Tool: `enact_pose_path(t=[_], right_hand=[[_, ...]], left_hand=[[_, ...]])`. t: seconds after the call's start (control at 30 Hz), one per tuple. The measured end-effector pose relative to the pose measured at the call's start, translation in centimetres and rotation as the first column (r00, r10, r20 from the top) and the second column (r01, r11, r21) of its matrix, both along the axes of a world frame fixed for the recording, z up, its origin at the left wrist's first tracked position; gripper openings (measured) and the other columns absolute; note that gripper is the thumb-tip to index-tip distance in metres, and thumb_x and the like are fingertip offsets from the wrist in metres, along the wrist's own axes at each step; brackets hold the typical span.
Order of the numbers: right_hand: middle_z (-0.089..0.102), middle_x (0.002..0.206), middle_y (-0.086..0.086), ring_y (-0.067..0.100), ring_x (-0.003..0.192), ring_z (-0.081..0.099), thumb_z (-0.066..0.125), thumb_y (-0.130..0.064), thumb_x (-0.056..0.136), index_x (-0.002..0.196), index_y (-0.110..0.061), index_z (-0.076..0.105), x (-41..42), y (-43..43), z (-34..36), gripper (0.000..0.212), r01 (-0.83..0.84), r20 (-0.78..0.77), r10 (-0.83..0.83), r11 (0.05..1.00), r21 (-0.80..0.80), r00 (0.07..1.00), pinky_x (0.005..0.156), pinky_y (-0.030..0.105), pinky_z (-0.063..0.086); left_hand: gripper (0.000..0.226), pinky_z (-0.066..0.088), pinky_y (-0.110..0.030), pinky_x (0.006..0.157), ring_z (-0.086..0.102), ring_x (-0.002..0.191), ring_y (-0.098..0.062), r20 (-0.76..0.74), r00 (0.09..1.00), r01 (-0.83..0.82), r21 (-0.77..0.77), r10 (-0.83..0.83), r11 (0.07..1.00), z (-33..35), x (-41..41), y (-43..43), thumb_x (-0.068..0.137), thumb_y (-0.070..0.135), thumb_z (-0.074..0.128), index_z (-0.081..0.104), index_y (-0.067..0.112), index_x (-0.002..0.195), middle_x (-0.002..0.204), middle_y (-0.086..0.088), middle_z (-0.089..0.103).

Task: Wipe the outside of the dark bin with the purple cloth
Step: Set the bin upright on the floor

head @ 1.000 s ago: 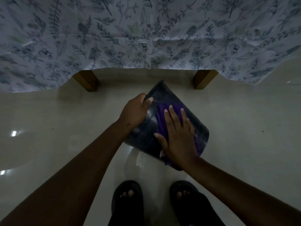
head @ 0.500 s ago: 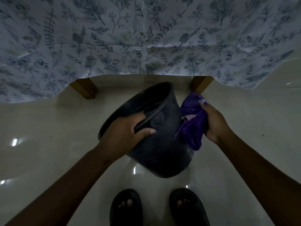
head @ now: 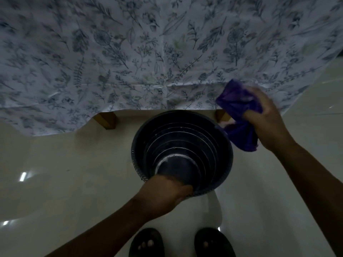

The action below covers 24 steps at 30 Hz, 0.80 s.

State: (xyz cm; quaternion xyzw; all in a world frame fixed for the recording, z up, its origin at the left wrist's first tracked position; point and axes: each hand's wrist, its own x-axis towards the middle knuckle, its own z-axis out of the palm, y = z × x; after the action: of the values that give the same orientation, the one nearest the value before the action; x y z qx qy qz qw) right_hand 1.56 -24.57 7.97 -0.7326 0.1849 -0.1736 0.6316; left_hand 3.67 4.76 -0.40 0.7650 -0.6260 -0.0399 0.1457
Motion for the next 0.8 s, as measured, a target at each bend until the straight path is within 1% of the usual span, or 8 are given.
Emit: enact_pose_path(t=[0.1,0.17,0.23,0.37,0.53,0.67,0.73,0.8], right_hand=[[0.058,0.113,0.002,0.014,0.095,0.059,0.05,-0.007,0.076,0.121,-0.034,0.057,-0.1,0.2,-1.7,0.053,-0.282,-0.154,0.236,0.79,-0.544,0.959,0.08,0.023,0.049],[0.064,0.112,0.001,0.02,0.101,0.055,0.046,-0.019,0.074,0.117,-0.03,0.064,-0.8,-0.4,-4.1,0.048,-0.416,-0.298,0.29,0.617,-0.668,0.909,0.088,0.036,0.047],[0.064,0.111,0.01,0.026,0.101,0.056,0.044,-0.016,0.074,0.109,-0.017,0.072,-1.6,-1.1,-6.5,0.045,-0.425,-0.312,0.294,0.51,-0.748,0.903,0.087,0.029,0.044],[0.057,0.109,0.001,0.03,0.079,0.064,0.049,-0.003,0.078,0.109,-0.012,0.072,-3.2,-1.0,-7.9,0.04,-0.354,-0.248,0.254,0.643,-0.679,0.935,0.06,0.03,0.051],[0.07,0.109,0.011,0.025,0.097,0.057,0.047,-0.011,0.085,0.112,-0.006,0.072,-3.5,1.8,-6.4,0.037,-0.156,-0.051,0.199,0.559,-0.814,0.979,0.082,0.033,0.047],[0.065,0.119,0.014,0.027,0.109,0.049,0.073,-0.009,0.063,0.11,-0.015,0.072,-5.2,2.9,-8.8,0.047,-0.371,-0.306,0.211,0.444,-0.816,0.928,0.078,0.043,0.055],[0.055,0.132,0.017,0.024,0.123,0.043,0.082,-0.001,0.056,0.117,-0.013,0.068,-6.2,3.7,-9.5,0.063,-0.451,-0.43,0.177,0.551,-0.702,0.885,0.09,0.047,0.052],[0.041,0.143,0.018,0.026,0.131,0.04,0.078,-0.006,0.071,0.132,-0.009,0.057,-6.9,4.5,-9.0,0.064,-0.389,-0.436,0.133,0.722,-0.573,0.89,0.107,0.039,0.04]], left_hand=[[0.005,0.039,-0.019,0.043,0.06,0.057,-0.009,-0.002,1.0,0.018,0.024,-0.018,1.0,-0.9,0.2,0.4,0.076,0.027,0.056,0.058,0.03,0.081,0.068,0.01,0.064],[0.008,0.037,-0.018,0.044,0.061,0.059,-0.008,-0.001,1.0,0.006,0.045,-0.006,0.999,-1.3,0.3,0.5,0.076,0.029,0.055,0.061,0.03,0.081,0.07,0.011,0.065],[0.008,0.037,-0.018,0.044,0.061,0.059,-0.009,-0.017,1.0,-0.005,0.059,0.006,0.998,-1.5,0.3,0.4,0.074,0.03,0.055,0.06,0.03,0.081,0.069,0.01,0.064],[0.009,0.035,-0.017,0.042,0.06,0.057,-0.01,-0.042,0.999,-0.021,0.045,0.023,0.999,-2.0,-0.3,0.2,0.071,0.029,0.054,0.059,0.029,0.079,0.067,0.01,0.063],[0.017,0.04,-0.018,0.042,0.062,0.059,-0.01,-0.021,1.0,0.008,0.054,-0.007,0.999,-3.3,-1.3,1.2,0.072,0.033,0.054,0.062,0.031,0.087,0.073,0.011,0.066],[0.025,0.044,-0.017,0.045,0.064,0.065,-0.009,-0.107,0.99,-0.079,0.152,0.096,0.985,-3.5,-1.4,2.0,0.063,0.029,0.07,0.067,0.031,0.088,0.077,0.013,0.067],[0.018,0.048,-0.021,0.053,0.067,0.074,-0.014,-0.235,0.958,-0.112,0.222,0.165,0.969,-3.0,-1.2,2.2,0.068,0.022,0.07,0.068,0.023,0.085,0.083,0.008,0.069],[0.011,0.048,-0.025,0.066,0.064,0.087,-0.017,-0.347,0.904,-0.145,0.298,0.249,0.943,-1.9,-1.1,2.2,0.079,0.021,0.067,0.066,0.015,0.089,0.094,0.001,0.068]])
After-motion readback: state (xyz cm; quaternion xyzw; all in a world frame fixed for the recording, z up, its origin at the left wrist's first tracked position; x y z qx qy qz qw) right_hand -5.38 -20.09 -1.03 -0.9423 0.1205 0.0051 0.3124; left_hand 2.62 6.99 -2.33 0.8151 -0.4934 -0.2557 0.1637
